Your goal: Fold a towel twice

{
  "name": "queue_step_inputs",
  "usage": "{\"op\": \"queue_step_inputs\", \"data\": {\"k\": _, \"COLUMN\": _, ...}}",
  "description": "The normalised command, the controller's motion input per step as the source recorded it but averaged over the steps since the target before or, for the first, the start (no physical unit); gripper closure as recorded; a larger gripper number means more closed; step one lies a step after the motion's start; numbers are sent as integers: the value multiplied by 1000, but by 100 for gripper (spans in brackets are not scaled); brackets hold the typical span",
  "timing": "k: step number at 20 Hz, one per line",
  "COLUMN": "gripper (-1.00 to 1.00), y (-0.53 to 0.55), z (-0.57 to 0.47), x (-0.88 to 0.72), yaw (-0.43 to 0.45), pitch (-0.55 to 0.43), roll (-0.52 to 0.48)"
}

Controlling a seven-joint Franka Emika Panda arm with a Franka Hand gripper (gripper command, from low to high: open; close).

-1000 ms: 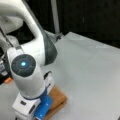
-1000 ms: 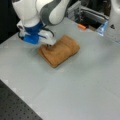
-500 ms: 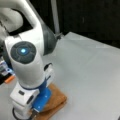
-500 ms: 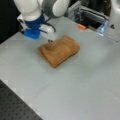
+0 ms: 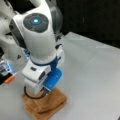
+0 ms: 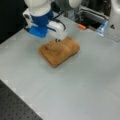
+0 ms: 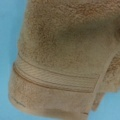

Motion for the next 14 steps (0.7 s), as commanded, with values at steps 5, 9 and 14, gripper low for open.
{"op": "queue_step_inputs", "data": {"k": 5, "gripper": -100, "y": 514, "z": -132, "x": -341, "yaw": -102, "pitch": -304, "roll": 87}}
{"op": "queue_step_inputs", "data": {"k": 9, "gripper": -100, "y": 540, "z": -152, "x": -302, "yaw": -227, "pitch": -285, "roll": 11}}
{"op": "queue_step_inputs", "data": {"k": 14, "gripper": -100, "y": 444, "z": -190, "x": -297, "yaw": -239, "pitch": -311, "roll": -100}}
